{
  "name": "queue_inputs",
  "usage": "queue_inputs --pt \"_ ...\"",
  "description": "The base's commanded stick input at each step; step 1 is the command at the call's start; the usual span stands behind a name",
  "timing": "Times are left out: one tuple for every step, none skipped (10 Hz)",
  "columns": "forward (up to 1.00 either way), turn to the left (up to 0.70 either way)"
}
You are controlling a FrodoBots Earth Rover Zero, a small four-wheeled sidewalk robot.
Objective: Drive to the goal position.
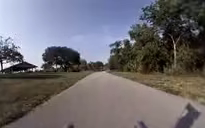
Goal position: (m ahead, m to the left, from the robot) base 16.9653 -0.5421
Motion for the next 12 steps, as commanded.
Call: queue_inputs --pt "1.0 0.0" --pt "1.0 0.0" --pt "1.0 0.0" --pt "1.0 0.0" --pt "1.0 0.0" --pt "1.0 0.0" --pt "1.0 0.0" --pt "1.0 0.0" --pt "1.0 0.0" --pt "1.0 0.0" --pt "1.0 0.0" --pt "1.0 0.0"
